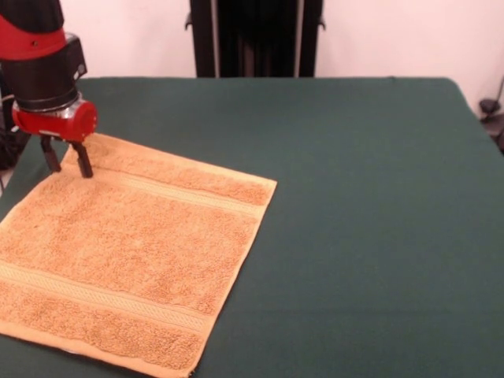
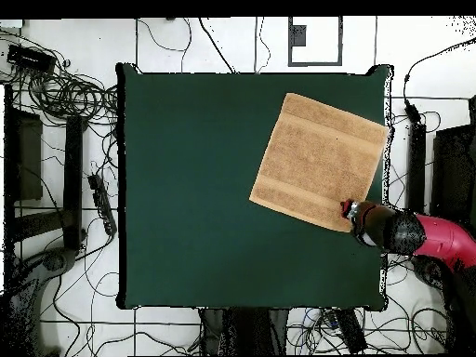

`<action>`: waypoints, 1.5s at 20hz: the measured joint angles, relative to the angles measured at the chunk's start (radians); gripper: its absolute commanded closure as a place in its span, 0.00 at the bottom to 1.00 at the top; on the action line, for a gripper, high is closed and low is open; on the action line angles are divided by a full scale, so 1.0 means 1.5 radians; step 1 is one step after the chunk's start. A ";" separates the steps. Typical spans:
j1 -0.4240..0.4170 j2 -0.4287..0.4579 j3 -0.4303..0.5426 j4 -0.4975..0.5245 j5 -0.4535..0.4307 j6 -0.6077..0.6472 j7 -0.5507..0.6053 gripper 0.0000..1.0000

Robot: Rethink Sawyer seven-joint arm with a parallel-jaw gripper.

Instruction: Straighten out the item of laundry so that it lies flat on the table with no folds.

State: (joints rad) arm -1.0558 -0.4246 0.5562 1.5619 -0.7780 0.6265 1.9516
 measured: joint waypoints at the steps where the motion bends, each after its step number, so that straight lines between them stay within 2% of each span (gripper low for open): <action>1: 0.000 -0.001 0.000 0.001 0.000 -0.001 0.000 0.00; 6: -0.006 -0.012 -0.002 0.023 -0.001 -0.021 0.000 0.00; 13: -0.015 -0.063 -0.033 0.106 0.001 -0.084 0.000 0.00; 21: -0.017 -0.107 -0.053 0.201 0.035 -0.094 0.000 0.00; 26: -0.004 -0.090 -0.073 0.210 0.038 -0.112 0.000 0.00; 30: 0.018 -0.037 -0.101 0.191 0.038 -0.166 0.000 0.00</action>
State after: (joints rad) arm -1.0287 -0.4797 0.4044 1.8492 -0.7205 0.3777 1.9516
